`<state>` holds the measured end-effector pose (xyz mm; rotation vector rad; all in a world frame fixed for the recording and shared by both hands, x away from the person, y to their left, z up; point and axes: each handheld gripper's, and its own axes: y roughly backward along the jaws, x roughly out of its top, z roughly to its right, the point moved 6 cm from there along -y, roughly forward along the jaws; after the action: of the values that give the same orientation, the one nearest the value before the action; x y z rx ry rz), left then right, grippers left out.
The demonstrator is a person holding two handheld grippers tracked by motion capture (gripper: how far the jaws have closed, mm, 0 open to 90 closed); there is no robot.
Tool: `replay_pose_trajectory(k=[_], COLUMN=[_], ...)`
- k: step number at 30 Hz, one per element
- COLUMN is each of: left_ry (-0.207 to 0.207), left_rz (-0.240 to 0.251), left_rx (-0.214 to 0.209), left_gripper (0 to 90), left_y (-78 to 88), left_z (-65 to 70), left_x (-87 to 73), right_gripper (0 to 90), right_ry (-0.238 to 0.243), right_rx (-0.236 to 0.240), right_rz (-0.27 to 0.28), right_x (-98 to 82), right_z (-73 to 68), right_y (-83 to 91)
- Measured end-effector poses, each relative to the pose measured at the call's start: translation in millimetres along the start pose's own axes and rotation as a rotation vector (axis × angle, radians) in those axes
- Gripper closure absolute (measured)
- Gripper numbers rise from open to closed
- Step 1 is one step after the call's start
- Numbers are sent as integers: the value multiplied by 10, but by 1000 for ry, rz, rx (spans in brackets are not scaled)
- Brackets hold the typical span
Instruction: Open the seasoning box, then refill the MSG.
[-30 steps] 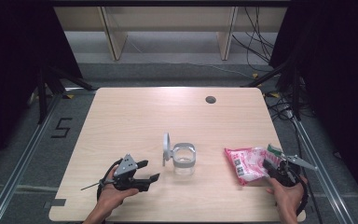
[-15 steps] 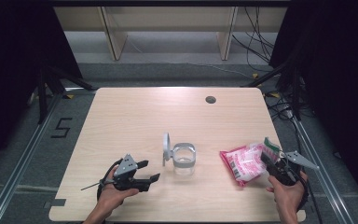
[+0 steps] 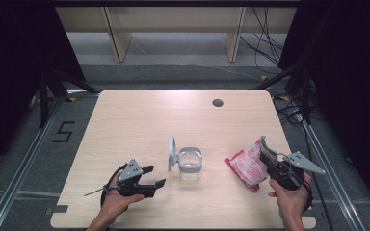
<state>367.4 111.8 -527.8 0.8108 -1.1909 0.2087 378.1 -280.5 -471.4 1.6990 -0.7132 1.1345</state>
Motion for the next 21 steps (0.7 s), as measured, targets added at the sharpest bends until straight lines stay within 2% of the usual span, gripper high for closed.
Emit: replay_pose_trajectory(k=[2, 3, 4, 5, 7, 8, 10, 11, 12, 14, 16, 17, 18, 19, 20, 21], left_ry=[-1, 1, 1, 6, 4, -22, -19, 2, 2, -29, -30, -20, -10, -27, -16, -16], left_rz=[-1, 3, 3, 2, 1, 2, 5, 10, 10, 4, -2, -5, -4, -6, -7, -7], left_rx=[1, -6, -6, -10, -8, -8, -11, -16, -16, -15, -15, -17, -19, -21, -18, -18], left_gripper=[293, 294, 294, 293, 294, 293, 294, 293, 293, 293, 293, 293, 293, 293, 293, 293], left_y=[-2, -8, -8, -15, -15, -13, -17, -31, -31, -37, -39, -39, -39, -37, -37, -37], left_z=[-1, -1, -1, 5, 4, -7, 4, 42, 42, 42, 44, 57, 76, 75, 90, 90], left_x=[-1, -1, -1, -9, -13, -7, 1, 7, 7, 5, -7, -16, -23, -22, -26, -26], right_gripper=[900, 900, 900, 900, 900, 900, 900, 900, 900, 900, 900, 900, 900, 900, 900, 900], right_ry=[-22, 12, 5, -15, -15, 16, 24, 17, 17, 42, 57, 36, 64, 58, 36, 48], right_rx=[8, 1, 21, 31, 18, 28, 33, 43, 43, 75, 80, 100, 99, 116, 110, 109], right_rz=[13, 17, 7, 22, 13, 28, 29, 25, 25, 33, 25, 27, 36, 42, 31, 31], right_x=[19, 31, 38, 53, 50, 72, 92, 109, 109, 150, 166, 175, 188, 208, 208, 218], right_z=[-62, -54, -80, -122, -130, -125, -154, -214, -214, -275, -327, -371, -364, -378, -406, -411], right_y=[6, 6, 12, 10, 17, 10, 15, 21, 21, 12, 25, 27, 17, 9, 20, 15])
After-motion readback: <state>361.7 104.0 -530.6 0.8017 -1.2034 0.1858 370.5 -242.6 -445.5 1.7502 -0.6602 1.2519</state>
